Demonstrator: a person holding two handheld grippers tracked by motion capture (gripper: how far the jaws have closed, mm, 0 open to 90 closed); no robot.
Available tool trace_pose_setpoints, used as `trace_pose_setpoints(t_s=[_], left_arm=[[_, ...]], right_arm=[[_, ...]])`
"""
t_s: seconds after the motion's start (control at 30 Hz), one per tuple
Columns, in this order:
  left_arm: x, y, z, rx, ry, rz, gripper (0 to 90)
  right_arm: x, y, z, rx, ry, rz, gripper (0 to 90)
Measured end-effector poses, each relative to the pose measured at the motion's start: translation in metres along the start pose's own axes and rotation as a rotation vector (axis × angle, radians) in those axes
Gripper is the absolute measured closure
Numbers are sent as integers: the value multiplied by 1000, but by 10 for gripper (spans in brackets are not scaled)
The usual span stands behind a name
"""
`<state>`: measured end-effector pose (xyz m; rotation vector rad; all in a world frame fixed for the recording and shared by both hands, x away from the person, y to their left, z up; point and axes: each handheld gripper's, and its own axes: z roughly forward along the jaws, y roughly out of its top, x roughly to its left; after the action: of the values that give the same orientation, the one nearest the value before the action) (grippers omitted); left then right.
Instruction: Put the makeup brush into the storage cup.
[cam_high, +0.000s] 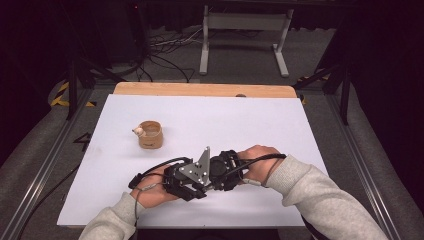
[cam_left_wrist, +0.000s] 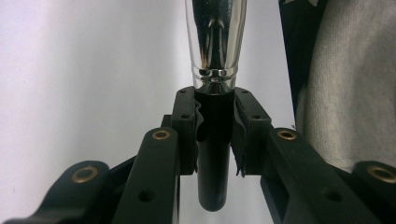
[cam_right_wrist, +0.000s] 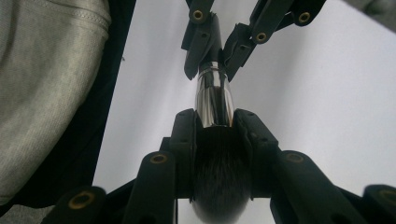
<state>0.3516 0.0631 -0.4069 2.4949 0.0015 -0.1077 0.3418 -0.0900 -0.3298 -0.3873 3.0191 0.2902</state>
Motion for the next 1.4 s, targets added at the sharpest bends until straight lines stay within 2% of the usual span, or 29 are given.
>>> trace_pose_setpoints(t_s=[0.17, 0.4, 0.47, 0.53, 0.57, 0.63, 0.7, 0.8, 0.83, 0.9, 1.0, 1.03, 1.07, 1.1, 1.2, 1.3, 1.4], left_arm=[[0, 0, 1, 1, 13, -8, 741], [0, 0, -2, -3, 25, -3, 742], [0, 0, -4, -13, 19, -3, 743], [0, 0, -4, -16, 22, -1, 743], [1, -1, -5, -19, 24, 6, 743], [2, -2, -6, -26, 24, 3, 743], [3, -3, -8, -34, 30, 3, 743], [3, -4, -10, -52, 43, -5, 743], [4, -5, -11, -58, 47, -9, 743], [5, -6, -12, -65, 46, -9, 743], [6, -8, -14, -87, 47, -15, 743], [6, -10, -16, -112, 46, -21, 743], [6, -10, -16, -112, 46, -21, 743], [6, -10, -17, -120, 51, -18, 743], [7, -12, -20, -155, 64, -27, 743], [9, -15, -24, -194, 73, -43, 743], [11, -18, -28, -220, 78, -54, 743]], right_arm=[[0, 1, 1, 3, -7, -5, 701], [1, -1, -1, -22, -23, -9, 683], [1, -2, -3, -40, -31, 7, 603], [0, -4, -5, -59, -47, 33, 438], [0, -5, -6, -72, -64, 49, 371], [0, -8, -9, -103, -77, 76, 313], [1, -11, -11, -130, -92, 75, 261], [1, -18, -17, -185, -100, 101, 226], [2, -25, -22, -232, -112, 129, 215], [2, -27, -24, -249, -119, 135, 209], [5, -39, -31, -323, -164, 184, 182], [6, -47, -34, -369, -182, 205, 176], [6, -47, -34, -369, -182, 205, 176], [7, -54, -36, -404, -198, 233, 170], [9, -67, -38, -456, -219, 271, 163], [11, -74, -39, -483, -231, 296, 155], [14, -85, -37, -532, -268, 341, 131]])
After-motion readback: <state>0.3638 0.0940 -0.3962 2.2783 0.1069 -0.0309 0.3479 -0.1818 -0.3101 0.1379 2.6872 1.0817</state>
